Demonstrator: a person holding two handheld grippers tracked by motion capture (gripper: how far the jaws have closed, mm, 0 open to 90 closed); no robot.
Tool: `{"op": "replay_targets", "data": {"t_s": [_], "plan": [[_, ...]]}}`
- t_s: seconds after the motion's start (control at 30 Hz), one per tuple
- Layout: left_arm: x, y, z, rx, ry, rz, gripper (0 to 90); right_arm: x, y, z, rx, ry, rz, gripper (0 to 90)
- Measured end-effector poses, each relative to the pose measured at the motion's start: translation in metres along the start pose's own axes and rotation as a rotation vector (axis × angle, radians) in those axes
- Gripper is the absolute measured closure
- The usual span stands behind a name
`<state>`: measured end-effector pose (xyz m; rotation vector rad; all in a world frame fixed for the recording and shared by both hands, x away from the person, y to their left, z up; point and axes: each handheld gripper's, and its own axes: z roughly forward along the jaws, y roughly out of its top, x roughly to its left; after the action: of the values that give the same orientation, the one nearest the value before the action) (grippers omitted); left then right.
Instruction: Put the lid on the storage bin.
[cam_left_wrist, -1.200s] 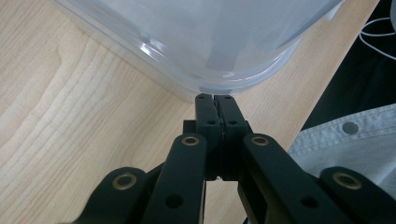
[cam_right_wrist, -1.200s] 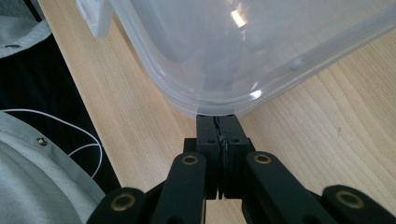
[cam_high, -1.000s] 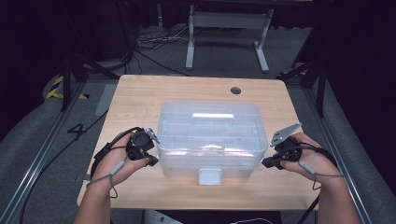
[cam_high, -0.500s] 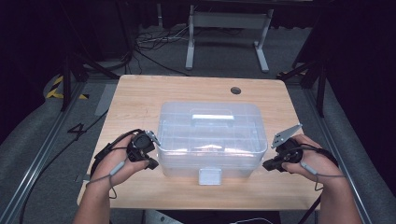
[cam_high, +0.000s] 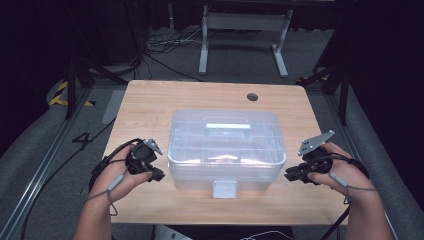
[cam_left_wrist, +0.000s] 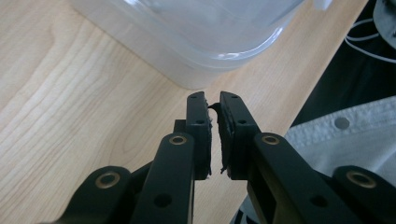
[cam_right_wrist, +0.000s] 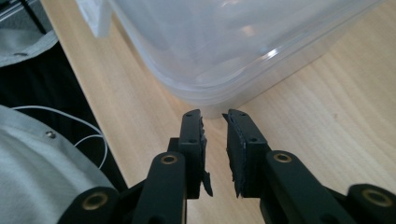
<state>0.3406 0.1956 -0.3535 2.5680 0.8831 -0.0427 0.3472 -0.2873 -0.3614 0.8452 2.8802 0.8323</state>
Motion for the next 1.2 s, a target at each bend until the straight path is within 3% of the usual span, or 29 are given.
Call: {"op": "replay_targets", "data": {"t_s": [0.37,0.4,0.57,0.77,0.87,1.0,1.2], "plan": [[0.013,-0.017,-0.013,-0.132,0.058,-0.111,79.3,-0.018,-0.006,-0.014,-0.148,-0.095,0.055,69.5],[0.019,-0.018,-0.013,-0.155,0.075,-0.129,79.1,-0.021,-0.007,-0.015,-0.177,-0.114,0.069,68.3],[0.032,-0.021,-0.010,-0.208,0.093,-0.165,77.3,-0.029,-0.010,-0.018,-0.224,-0.152,0.110,67.8],[0.050,-0.027,0.001,-0.282,0.121,-0.216,71.4,-0.049,-0.021,-0.013,-0.298,-0.208,0.189,60.0],[0.057,-0.030,0.005,-0.293,0.130,-0.235,69.8,-0.061,-0.027,-0.009,-0.326,-0.237,0.222,57.5],[0.067,-0.034,0.015,-0.296,0.132,-0.252,68.8,-0.076,-0.034,-0.002,-0.353,-0.276,0.225,51.8],[0.078,-0.037,0.027,-0.289,0.134,-0.267,68.1,-0.090,-0.042,0.013,-0.333,-0.286,0.217,48.6]]}}
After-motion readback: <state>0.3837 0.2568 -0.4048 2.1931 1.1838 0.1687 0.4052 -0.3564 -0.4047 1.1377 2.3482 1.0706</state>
